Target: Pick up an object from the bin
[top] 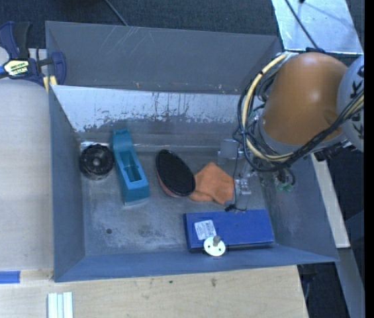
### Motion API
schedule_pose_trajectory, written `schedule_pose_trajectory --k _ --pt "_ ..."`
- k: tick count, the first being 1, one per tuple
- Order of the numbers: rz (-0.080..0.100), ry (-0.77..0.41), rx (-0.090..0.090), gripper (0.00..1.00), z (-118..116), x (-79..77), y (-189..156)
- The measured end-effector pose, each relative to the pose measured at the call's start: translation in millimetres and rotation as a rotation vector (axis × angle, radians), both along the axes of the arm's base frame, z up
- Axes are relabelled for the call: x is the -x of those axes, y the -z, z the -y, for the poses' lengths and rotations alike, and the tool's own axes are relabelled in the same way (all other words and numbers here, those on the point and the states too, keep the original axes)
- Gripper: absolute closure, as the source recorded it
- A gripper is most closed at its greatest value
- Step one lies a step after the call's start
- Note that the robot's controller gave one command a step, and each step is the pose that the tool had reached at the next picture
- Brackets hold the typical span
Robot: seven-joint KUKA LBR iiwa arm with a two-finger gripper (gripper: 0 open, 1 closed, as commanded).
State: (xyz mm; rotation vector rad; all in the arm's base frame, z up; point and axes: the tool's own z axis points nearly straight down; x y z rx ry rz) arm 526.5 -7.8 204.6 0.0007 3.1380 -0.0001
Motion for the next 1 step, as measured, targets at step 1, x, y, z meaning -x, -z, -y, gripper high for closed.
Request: schedule_pose_trajectory --k 1 --pt "0.0 0.0 0.0 0.0 0.0 0.0 0.0"
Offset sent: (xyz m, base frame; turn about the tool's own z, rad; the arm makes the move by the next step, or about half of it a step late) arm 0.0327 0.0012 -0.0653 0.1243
